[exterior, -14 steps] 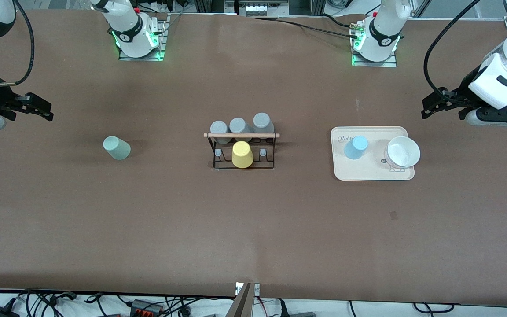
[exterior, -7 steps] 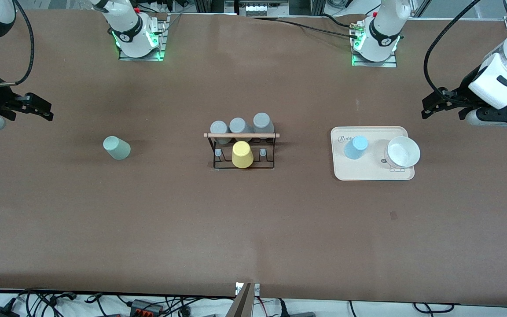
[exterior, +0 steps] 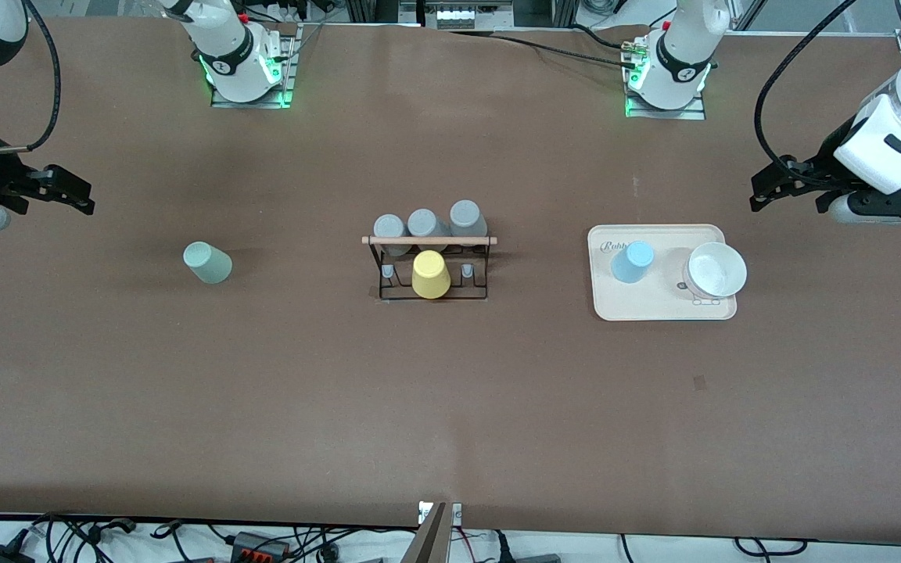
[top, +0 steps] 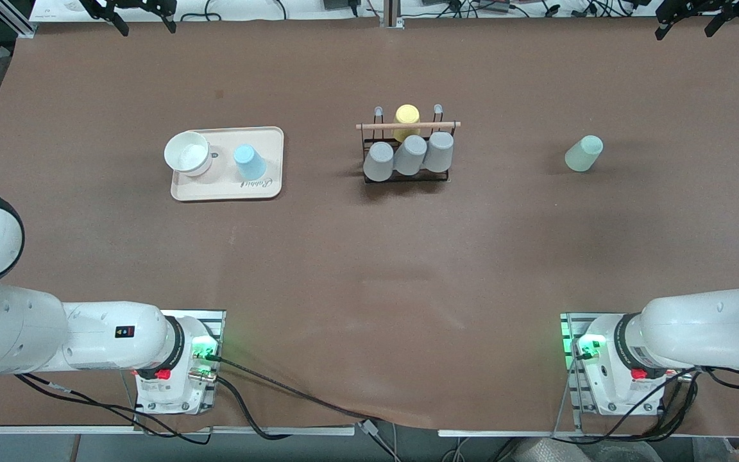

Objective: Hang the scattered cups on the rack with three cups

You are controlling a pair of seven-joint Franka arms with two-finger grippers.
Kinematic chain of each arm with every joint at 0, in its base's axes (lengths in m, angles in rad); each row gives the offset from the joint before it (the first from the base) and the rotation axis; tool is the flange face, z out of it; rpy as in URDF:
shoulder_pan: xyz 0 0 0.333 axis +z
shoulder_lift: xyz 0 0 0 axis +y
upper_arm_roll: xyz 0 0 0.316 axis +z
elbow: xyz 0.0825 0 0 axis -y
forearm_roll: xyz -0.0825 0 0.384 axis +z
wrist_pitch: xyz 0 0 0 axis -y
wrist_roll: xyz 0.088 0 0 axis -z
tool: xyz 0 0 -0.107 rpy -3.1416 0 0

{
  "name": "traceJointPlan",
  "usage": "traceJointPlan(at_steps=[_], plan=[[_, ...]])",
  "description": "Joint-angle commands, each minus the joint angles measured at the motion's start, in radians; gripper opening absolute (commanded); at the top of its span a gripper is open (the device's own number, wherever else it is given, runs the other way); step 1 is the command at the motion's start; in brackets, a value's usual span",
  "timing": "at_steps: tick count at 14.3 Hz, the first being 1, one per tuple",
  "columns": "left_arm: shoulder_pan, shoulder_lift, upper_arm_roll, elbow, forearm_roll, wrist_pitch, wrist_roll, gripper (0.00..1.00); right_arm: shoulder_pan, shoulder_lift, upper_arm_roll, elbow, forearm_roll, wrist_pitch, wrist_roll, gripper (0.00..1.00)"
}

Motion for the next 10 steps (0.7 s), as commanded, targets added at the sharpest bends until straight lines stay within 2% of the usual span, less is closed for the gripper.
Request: traceJointPlan(at_steps=[1,10], plan=[[0.005,0.016,-0.002,0.033,-0.018,-0.025,0.013,1.0,-0.007,0.006,0.001,0.017,0.012,-0.003,-0.018,1.0],[0.009,0.022,-0.006,0.038,-0.01,-0.017,0.013,1.0,-0.007,0.006,0.001,0.015,0.012,-0.003,-0.018,1.0]])
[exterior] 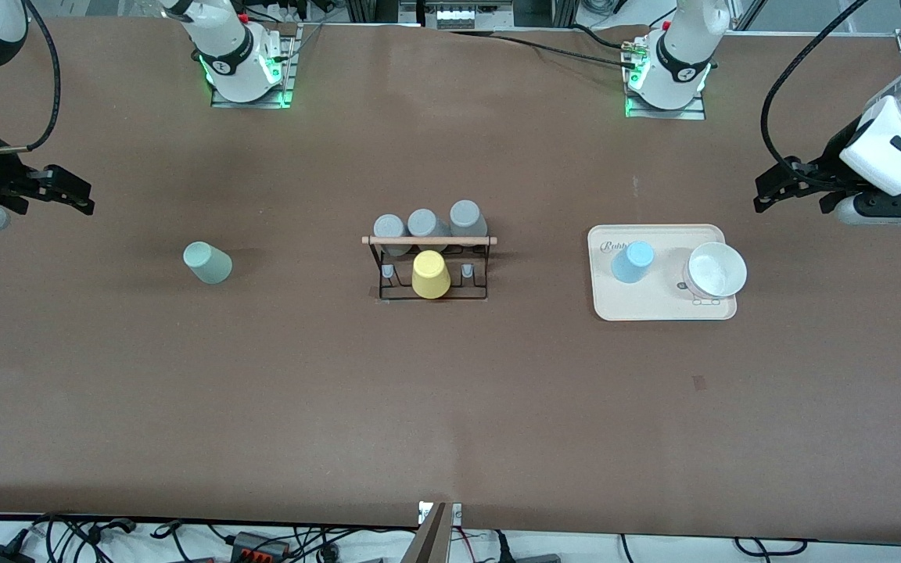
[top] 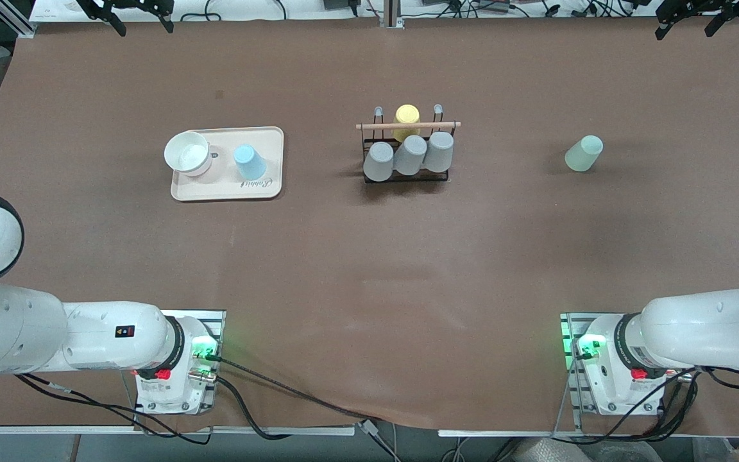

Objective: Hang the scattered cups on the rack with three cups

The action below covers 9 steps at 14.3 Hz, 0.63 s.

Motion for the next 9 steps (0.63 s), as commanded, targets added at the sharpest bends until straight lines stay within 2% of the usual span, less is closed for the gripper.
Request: traceJointPlan(at_steps=[1,9], plan=[[0.004,0.019,-0.008,0.039,-0.01,-0.019,0.012,1.0,-0.007,0.006,0.001,0.015,0.012,-0.003,-0.018,1.0],[-0.003,0.019,-0.01,0.04,-0.008,-0.017,0.011,1.0,-0.007,0.006,0.001,0.015,0.012,-0.012,-0.018,1.0]])
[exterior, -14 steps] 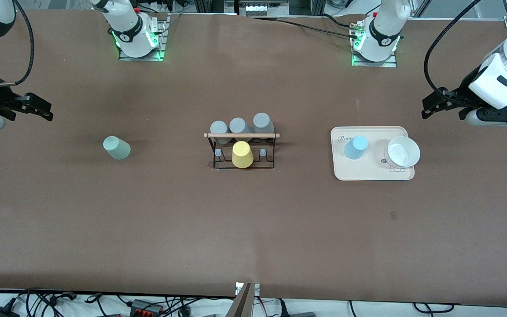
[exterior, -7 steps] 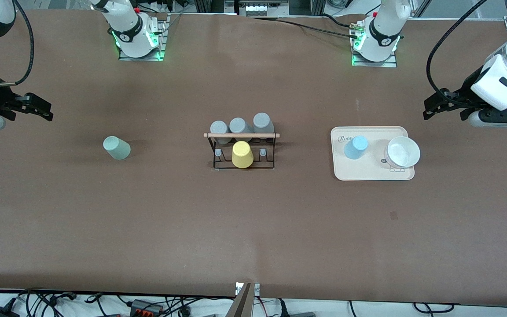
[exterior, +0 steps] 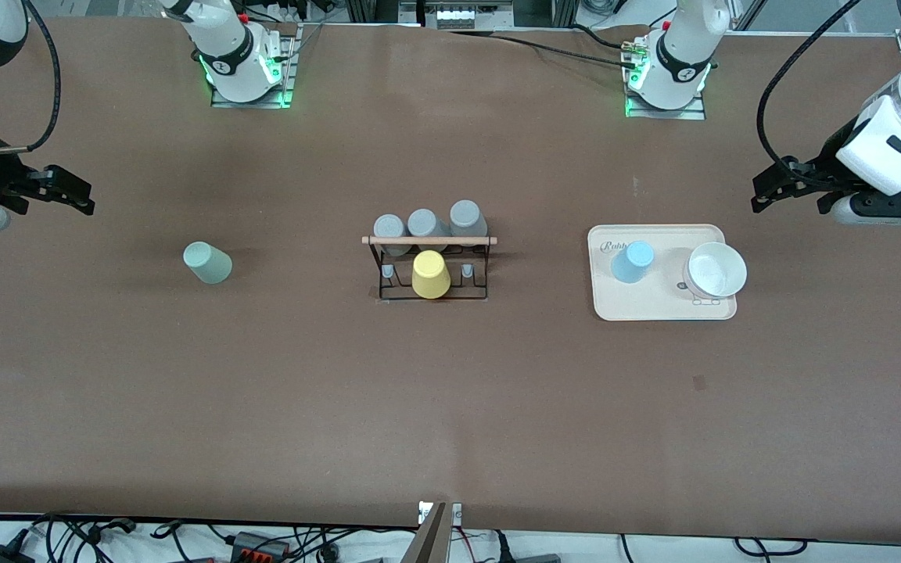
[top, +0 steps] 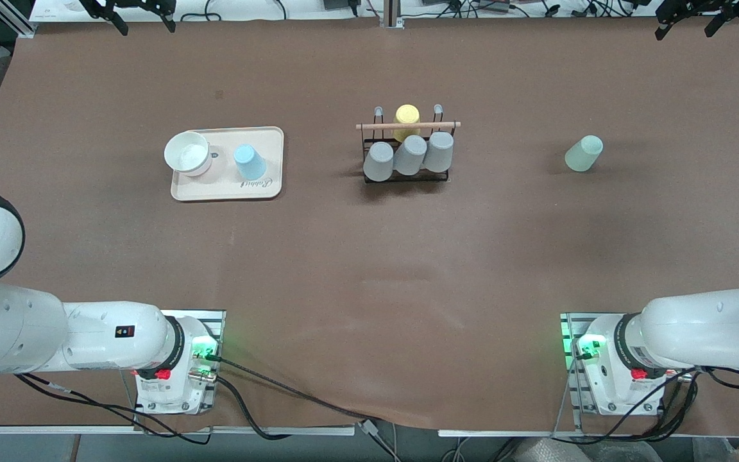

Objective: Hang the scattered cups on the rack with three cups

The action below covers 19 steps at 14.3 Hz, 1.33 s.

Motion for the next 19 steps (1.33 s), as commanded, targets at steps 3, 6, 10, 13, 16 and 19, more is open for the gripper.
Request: traceJointPlan(at_steps=[3,6,10,13,16,19], plan=[[0.008,0.018,-0.004,0.036,-0.01,-0.022,0.014,1.0,-0.005,0.005,0.001,0.015,0.02,-0.012,-0.018,1.0],[0.006,0.018,-0.004,0.037,-0.008,-0.02,0.011,1.0,-0.005,0.005,0.003,0.015,0.02,-0.012,-0.018,1.0],[0.008,0.018,-0.004,0.037,-0.01,-0.02,0.009,1.0,-0.007,0.005,0.003,0.015,0.02,-0.009,-0.018,1.0],[0.003,0.03,-0.004,0.036,-0.01,-0.026,0.004,1.0,-0.005,0.005,0.003,0.015,0.02,-0.009,-0.018,1.0],[-0.001,0.093,-0.006,0.043,-0.019,-0.064,0.003,1.0,-0.007,0.005,0.003,0.015,0.02,-0.01,-0.018,1.0],[-0.032,0.177,-0.007,0.063,-0.022,-0.115,0.004,1.0,-0.006,0.005,0.003,0.017,0.02,-0.009,-0.018,1.0]])
